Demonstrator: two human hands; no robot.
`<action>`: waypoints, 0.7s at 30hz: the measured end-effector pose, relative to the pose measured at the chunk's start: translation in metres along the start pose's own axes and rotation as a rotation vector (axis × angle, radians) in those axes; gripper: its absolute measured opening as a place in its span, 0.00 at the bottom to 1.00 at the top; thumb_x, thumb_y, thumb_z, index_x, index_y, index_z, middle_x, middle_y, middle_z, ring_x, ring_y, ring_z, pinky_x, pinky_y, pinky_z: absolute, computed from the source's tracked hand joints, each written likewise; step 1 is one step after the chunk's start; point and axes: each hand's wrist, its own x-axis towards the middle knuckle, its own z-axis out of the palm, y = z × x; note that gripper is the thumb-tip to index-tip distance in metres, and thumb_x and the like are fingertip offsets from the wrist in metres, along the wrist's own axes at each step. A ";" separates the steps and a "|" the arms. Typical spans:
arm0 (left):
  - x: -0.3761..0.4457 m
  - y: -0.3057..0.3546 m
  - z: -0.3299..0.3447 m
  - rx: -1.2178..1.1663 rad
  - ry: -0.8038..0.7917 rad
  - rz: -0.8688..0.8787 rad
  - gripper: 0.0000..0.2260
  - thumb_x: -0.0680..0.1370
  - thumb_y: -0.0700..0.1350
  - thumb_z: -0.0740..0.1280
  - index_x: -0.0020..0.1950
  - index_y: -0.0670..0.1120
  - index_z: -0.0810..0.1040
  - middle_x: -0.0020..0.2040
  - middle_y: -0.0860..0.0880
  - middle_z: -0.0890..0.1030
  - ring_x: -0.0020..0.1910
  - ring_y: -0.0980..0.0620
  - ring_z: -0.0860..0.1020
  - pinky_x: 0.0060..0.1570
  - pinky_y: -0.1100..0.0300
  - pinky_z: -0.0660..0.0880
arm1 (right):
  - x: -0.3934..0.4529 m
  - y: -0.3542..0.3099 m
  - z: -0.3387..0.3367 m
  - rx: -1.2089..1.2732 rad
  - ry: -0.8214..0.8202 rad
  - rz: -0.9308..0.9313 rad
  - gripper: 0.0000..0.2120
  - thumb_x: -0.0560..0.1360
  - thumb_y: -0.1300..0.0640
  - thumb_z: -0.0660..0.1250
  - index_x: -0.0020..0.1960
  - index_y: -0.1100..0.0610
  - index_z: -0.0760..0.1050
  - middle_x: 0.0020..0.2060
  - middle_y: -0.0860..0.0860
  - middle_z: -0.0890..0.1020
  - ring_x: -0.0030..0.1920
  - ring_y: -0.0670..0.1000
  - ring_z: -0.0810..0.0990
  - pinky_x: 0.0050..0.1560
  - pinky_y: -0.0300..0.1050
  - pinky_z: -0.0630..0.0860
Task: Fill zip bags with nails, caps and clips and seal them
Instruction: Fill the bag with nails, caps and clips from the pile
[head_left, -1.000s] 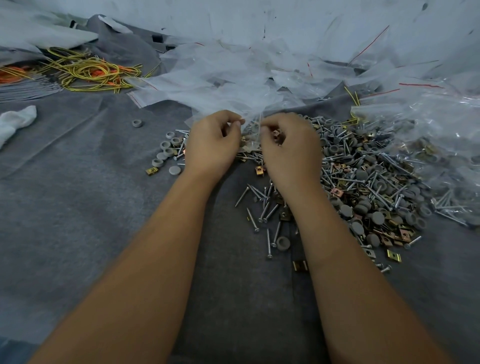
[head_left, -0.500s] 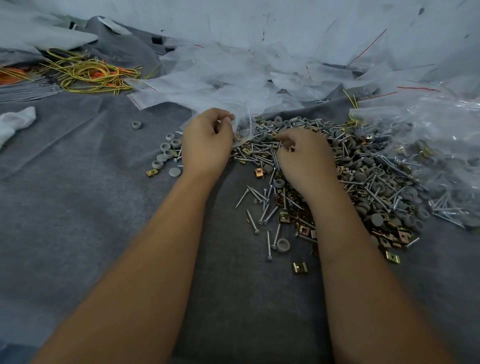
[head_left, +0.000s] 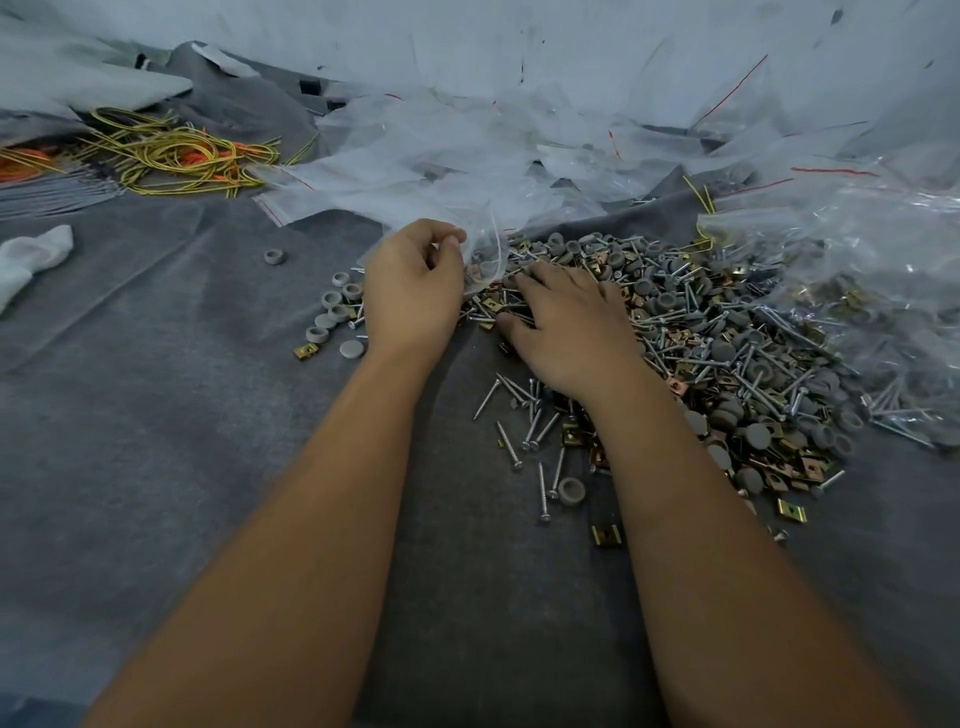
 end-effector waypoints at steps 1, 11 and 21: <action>0.000 0.000 0.000 -0.001 -0.003 -0.003 0.08 0.80 0.41 0.62 0.48 0.51 0.79 0.34 0.54 0.77 0.28 0.64 0.71 0.32 0.67 0.68 | 0.000 -0.001 -0.001 0.023 0.031 -0.002 0.24 0.80 0.43 0.57 0.72 0.53 0.67 0.72 0.49 0.67 0.72 0.54 0.62 0.70 0.56 0.56; -0.001 -0.001 0.001 0.027 -0.060 0.026 0.07 0.79 0.43 0.63 0.47 0.53 0.80 0.36 0.50 0.80 0.31 0.59 0.73 0.35 0.59 0.71 | -0.005 -0.004 -0.014 0.600 0.488 0.164 0.07 0.75 0.62 0.69 0.50 0.55 0.82 0.46 0.49 0.83 0.47 0.48 0.80 0.51 0.47 0.78; -0.003 0.002 0.002 0.058 -0.121 0.066 0.07 0.78 0.43 0.65 0.49 0.49 0.83 0.35 0.43 0.81 0.32 0.52 0.75 0.37 0.51 0.75 | -0.008 -0.013 -0.018 0.608 0.566 -0.049 0.05 0.72 0.57 0.71 0.48 0.53 0.83 0.41 0.48 0.79 0.46 0.51 0.77 0.47 0.47 0.74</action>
